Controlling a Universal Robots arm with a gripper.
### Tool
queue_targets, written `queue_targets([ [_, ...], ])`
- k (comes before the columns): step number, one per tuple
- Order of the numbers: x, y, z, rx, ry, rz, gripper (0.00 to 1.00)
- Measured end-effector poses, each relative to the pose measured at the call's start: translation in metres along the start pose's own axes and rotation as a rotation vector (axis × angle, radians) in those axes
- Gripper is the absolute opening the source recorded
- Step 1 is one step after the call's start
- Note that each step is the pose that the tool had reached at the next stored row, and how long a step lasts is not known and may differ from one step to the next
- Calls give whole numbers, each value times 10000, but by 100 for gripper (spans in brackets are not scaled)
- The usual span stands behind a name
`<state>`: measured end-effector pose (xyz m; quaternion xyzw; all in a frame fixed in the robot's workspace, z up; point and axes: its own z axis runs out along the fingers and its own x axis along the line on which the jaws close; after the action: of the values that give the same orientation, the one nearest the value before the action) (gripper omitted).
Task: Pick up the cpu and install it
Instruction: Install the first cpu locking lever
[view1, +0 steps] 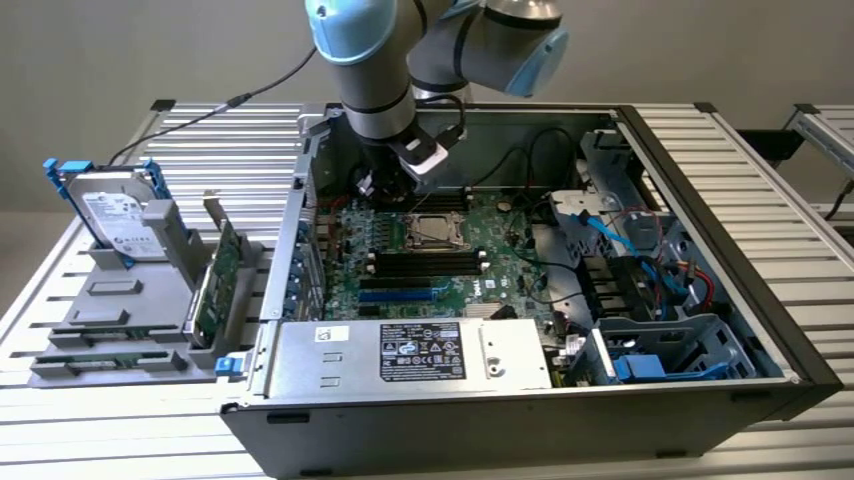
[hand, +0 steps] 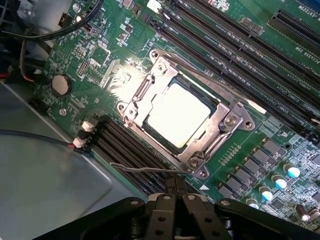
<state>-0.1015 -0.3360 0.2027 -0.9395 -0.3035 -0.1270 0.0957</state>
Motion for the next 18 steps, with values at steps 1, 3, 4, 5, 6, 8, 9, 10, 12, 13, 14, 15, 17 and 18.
queue_targets([
  [1,3,3,2,0,1,0,11],
  [3,15,16,6,0,3,1,11],
  [4,22,23,8,0,2,1,11],
  [5,28,30,9,1,2,1,11],
  [6,32,35,10,1,3,1,11],
  [8,38,41,13,1,3,1,11],
  [9,40,44,13,0,1,1,11],
  [10,43,47,15,0,1,1,11],
  [12,46,52,17,-1,-1,1,11],
  [13,48,54,19,-1,1,1,11],
  [14,50,57,22,-1,0,1,11],
  [15,52,60,24,-2,0,0,11],
  [17,60,67,30,-5,-2,-1,11],
  [18,64,71,33,-6,-3,-2,11],
])
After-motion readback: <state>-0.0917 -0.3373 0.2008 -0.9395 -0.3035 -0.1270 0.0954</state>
